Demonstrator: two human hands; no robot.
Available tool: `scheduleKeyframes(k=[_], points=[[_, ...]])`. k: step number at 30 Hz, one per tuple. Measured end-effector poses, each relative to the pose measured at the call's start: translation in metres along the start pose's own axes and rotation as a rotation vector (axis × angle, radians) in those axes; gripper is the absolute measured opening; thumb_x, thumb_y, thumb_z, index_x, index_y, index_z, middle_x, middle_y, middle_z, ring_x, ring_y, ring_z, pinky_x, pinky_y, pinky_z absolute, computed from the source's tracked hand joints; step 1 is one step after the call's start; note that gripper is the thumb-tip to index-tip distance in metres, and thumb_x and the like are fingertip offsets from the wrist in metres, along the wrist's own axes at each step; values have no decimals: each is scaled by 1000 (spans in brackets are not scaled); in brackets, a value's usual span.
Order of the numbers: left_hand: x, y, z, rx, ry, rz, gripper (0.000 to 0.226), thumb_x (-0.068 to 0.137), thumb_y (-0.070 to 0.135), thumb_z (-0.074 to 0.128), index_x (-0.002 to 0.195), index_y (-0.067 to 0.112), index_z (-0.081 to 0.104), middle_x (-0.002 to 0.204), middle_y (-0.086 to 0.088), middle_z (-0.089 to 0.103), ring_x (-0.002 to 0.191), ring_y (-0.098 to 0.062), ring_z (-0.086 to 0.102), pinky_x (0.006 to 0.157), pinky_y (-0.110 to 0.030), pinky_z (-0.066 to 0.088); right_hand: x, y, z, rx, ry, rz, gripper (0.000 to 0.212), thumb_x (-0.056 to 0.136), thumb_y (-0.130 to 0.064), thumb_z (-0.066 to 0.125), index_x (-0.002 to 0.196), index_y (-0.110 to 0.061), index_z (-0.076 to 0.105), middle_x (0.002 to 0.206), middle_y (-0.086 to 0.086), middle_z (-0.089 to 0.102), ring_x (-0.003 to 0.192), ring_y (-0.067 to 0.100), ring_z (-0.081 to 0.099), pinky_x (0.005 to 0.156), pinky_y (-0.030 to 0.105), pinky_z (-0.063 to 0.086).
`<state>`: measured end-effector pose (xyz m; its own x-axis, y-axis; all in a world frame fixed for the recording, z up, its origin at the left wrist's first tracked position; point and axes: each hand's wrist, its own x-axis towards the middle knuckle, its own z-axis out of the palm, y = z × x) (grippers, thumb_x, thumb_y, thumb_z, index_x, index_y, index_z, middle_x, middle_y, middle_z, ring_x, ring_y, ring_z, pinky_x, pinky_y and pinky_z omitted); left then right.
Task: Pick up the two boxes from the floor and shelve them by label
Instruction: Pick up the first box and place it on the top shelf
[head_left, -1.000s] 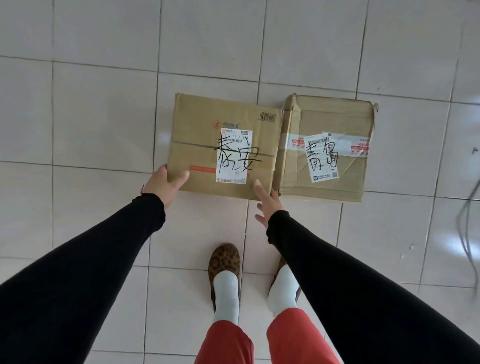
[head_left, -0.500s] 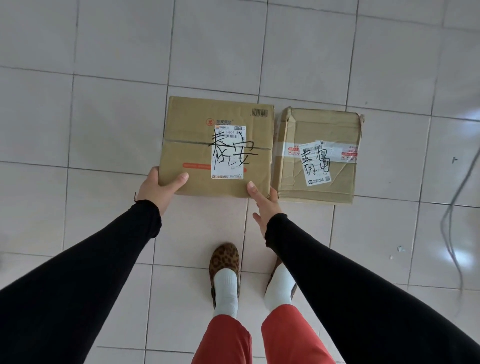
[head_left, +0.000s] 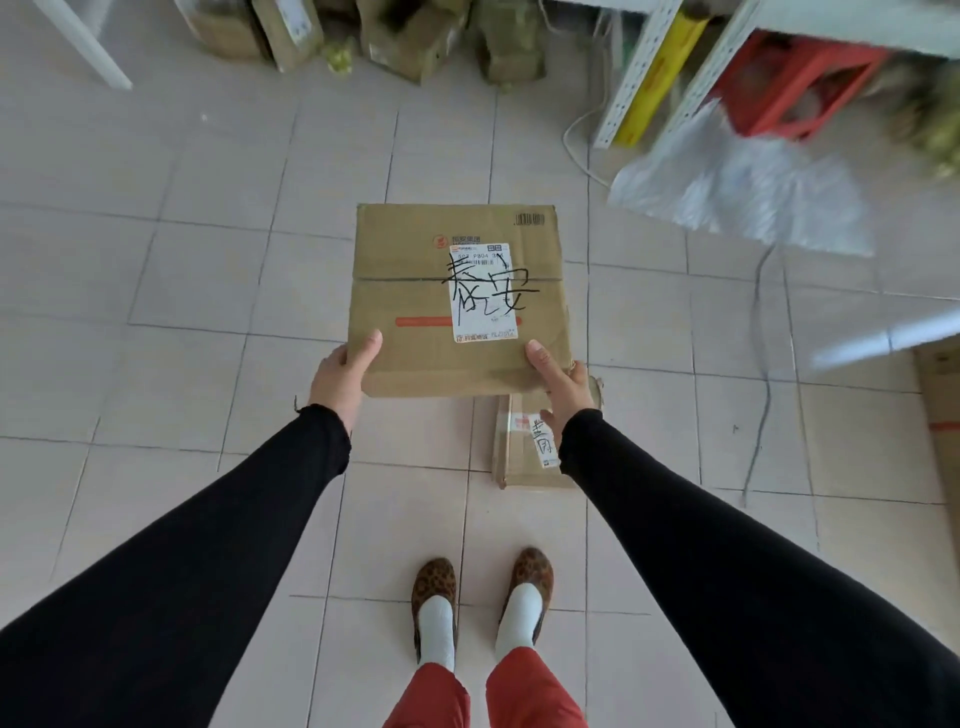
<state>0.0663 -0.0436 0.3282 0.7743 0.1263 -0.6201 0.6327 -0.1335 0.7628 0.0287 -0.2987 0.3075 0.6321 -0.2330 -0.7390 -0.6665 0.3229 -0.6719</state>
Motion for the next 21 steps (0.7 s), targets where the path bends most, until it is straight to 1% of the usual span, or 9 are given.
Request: scheduleKeyframes(k=[2, 5, 7, 9, 12, 15, 17, 19, 21], points=[[-25, 51, -3, -61, -11, 35, 55, 96, 62, 54, 133, 21, 51, 136, 2, 59, 124, -16, 53, 95, -29, 41, -34, -53, 4, 35, -1, -51, 63, 77, -54, 73, 121, -24, 38, 109, -9, 54, 113, 20, 51, 100, 43, 37], [-67, 126, -8, -168, -103, 26, 80, 80, 88, 44, 145, 44, 35, 156, 14, 39, 145, -16, 35, 119, -54, 26, -86, -129, 11, 69, -8, -121, 68, 79, -53, 71, 128, -25, 34, 123, -3, 48, 120, 23, 44, 104, 52, 33], [-93, 174, -14, -218, -176, 46, 94, 67, 99, 40, 150, 57, 24, 165, 17, 29, 152, -17, 27, 119, -61, 22, -121, -177, 14, 67, -7, -175, 73, 75, -59, 72, 128, -29, 33, 131, -1, 45, 127, 25, 42, 107, 55, 33], [-118, 220, -21, -266, -227, 97, 90, 64, 100, 43, 144, 61, 29, 163, 17, 31, 151, -18, 30, 115, -61, 26, -157, -223, 16, 65, -5, -232, 79, 72, -62, 72, 131, -28, 34, 135, 0, 46, 129, 26, 42, 107, 53, 34], [-158, 286, -30, -326, -252, 203, 70, 69, 88, 57, 129, 57, 40, 154, 13, 40, 142, -20, 40, 111, -54, 32, -208, -283, 20, 38, -4, -329, 91, 70, -67, 71, 141, -24, 32, 138, 2, 46, 128, 27, 43, 108, 54, 34], [-187, 340, -42, -328, -294, 264, 93, 65, 87, 66, 146, 49, 40, 155, 12, 45, 139, -18, 44, 104, -45, 36, -258, -330, 23, -7, -25, -397, 103, 62, -74, 70, 143, -25, 30, 141, 3, 44, 127, 28, 45, 105, 52, 38], [-205, 371, -50, -349, -293, 314, 85, 70, 81, 69, 144, 45, 47, 152, 9, 50, 134, -18, 51, 100, -42, 43, -288, -356, 23, -19, -38, -450, 95, 60, -76, 70, 135, -26, 37, 140, 3, 46, 120, 26, 50, 99, 46, 41], [-227, 399, -54, -393, -266, 367, 74, 78, 73, 67, 142, 38, 50, 148, 4, 53, 130, -21, 53, 107, -45, 46, -313, -377, 22, -33, -83, -507, 100, 64, -75, 69, 142, -25, 33, 146, 1, 41, 128, 28, 44, 106, 48, 35], [-249, 424, -56, -447, -232, 400, 68, 84, 67, 65, 140, 32, 49, 146, 0, 51, 132, -24, 50, 114, -50, 41, -337, -393, 23, -96, -126, -591, 105, 65, -75, 67, 149, -25, 27, 145, -1, 41, 135, 26, 39, 112, 49, 28]])
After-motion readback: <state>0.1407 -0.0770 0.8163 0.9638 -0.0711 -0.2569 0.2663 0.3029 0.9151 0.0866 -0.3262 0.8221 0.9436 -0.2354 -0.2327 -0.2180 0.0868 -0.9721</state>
